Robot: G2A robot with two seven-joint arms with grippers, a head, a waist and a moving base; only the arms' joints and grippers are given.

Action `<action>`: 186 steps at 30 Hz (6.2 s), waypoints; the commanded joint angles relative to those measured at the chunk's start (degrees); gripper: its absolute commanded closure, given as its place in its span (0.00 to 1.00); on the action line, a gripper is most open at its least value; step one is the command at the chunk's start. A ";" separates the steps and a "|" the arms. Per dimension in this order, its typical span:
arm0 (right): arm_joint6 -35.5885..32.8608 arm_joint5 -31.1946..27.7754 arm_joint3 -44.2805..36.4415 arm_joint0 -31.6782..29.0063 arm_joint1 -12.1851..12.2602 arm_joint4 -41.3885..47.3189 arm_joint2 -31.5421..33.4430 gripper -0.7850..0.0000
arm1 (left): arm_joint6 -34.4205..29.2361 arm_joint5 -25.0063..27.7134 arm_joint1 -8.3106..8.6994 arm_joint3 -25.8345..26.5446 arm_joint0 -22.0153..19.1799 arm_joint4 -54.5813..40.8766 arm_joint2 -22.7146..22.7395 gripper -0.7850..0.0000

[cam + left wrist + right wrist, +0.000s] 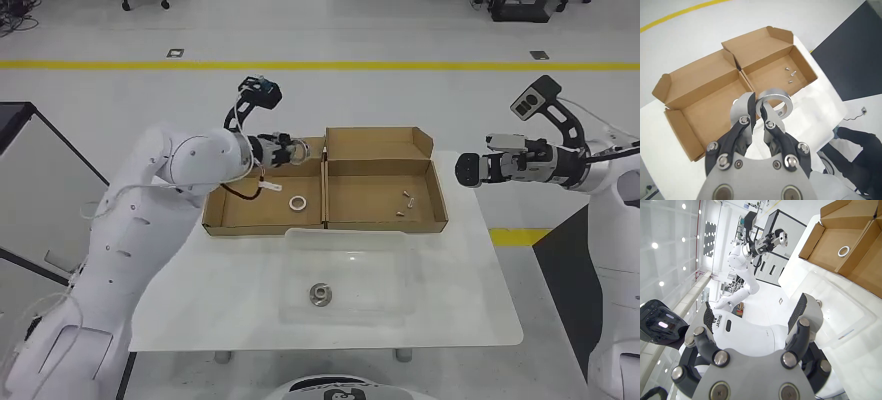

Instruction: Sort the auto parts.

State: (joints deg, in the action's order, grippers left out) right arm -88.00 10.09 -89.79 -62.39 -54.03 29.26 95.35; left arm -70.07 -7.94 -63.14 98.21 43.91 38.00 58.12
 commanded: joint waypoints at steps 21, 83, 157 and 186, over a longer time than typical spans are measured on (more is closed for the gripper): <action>0.00 0.00 0.00 0.00 0.00 0.00 0.00 0.00 | 3.44 7.70 -9.98 -46.31 -16.05 0.83 -22.73 1.00; 0.00 0.00 0.00 0.00 0.00 0.00 0.00 0.00 | 10.79 16.93 -16.89 -57.78 -21.29 -2.69 -19.43 0.00; 0.00 0.00 0.00 0.00 0.00 0.00 0.00 0.00 | -17.80 21.05 -9.48 -10.59 -14.68 -13.98 -48.38 0.00; 0.00 0.00 0.00 0.00 0.00 0.00 0.00 0.00 | -17.93 24.22 -12.32 -17.13 -10.69 -10.01 -48.38 0.54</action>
State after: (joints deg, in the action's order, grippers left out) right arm -88.00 10.09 -89.79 -62.39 -54.03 29.26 95.35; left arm -88.00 16.24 -75.37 81.49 33.16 27.91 9.74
